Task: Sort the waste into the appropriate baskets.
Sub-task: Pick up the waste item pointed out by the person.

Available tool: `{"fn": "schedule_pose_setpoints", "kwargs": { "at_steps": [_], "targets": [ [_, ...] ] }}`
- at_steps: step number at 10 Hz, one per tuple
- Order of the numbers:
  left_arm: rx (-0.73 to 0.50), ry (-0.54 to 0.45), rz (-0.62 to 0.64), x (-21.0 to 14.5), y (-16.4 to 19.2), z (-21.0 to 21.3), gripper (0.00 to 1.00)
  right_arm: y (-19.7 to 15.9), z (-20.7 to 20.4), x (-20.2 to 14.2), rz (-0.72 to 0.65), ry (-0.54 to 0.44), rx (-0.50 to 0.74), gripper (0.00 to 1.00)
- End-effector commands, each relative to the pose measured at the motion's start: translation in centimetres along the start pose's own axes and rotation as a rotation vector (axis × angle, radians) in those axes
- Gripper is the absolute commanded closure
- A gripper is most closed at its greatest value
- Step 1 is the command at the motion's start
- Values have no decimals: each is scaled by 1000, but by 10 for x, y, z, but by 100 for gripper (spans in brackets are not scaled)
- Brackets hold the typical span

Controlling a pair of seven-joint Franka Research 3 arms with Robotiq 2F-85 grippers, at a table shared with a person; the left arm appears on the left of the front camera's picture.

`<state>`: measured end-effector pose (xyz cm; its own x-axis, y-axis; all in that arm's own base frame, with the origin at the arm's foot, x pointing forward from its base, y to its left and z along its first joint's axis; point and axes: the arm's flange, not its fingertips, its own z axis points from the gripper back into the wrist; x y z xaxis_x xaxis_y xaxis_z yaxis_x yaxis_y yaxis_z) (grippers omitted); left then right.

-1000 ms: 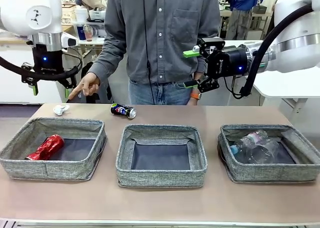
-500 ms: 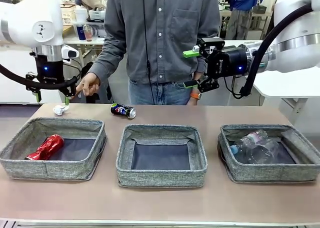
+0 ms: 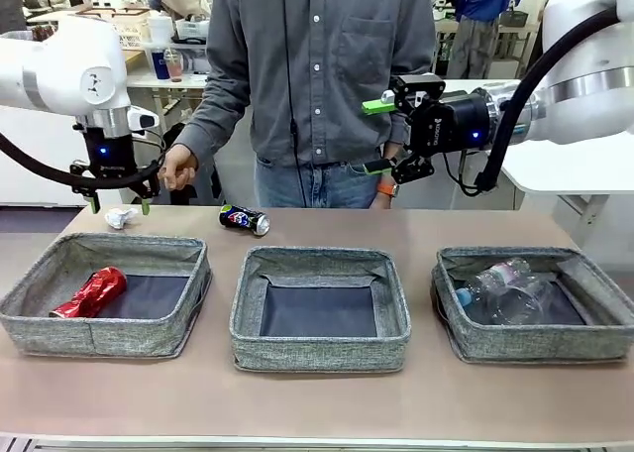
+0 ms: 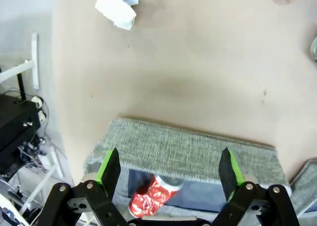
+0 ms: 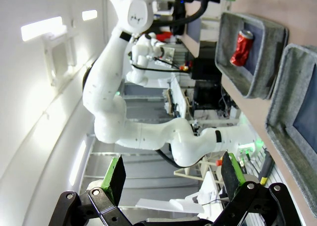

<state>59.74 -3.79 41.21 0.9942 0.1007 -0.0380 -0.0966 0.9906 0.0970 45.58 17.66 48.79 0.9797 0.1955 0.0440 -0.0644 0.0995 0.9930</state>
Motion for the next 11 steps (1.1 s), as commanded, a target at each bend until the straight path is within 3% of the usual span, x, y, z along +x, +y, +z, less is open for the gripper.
{"fn": "schedule_pose_setpoints", "kwargs": {
  "at_steps": [1,2,3,6,11],
  "targets": [
    [-39,9,-2,14,4,-2,0,0,-2,-1,15,-10,-1,0],
    [-78,33,33,20,7,-5,0,0,-2,-1,15,-10,-1,0],
    [-13,8,9,7,1,-5,0,0,-2,-1,15,-10,-1,0],
    [-13,8,9,7,1,-5,0,0,-2,-1,15,-10,-1,0],
    [-25,-25,-20,38,8,-17,0,0,-2,-1,15,-10,-1,0]
  ]
}}
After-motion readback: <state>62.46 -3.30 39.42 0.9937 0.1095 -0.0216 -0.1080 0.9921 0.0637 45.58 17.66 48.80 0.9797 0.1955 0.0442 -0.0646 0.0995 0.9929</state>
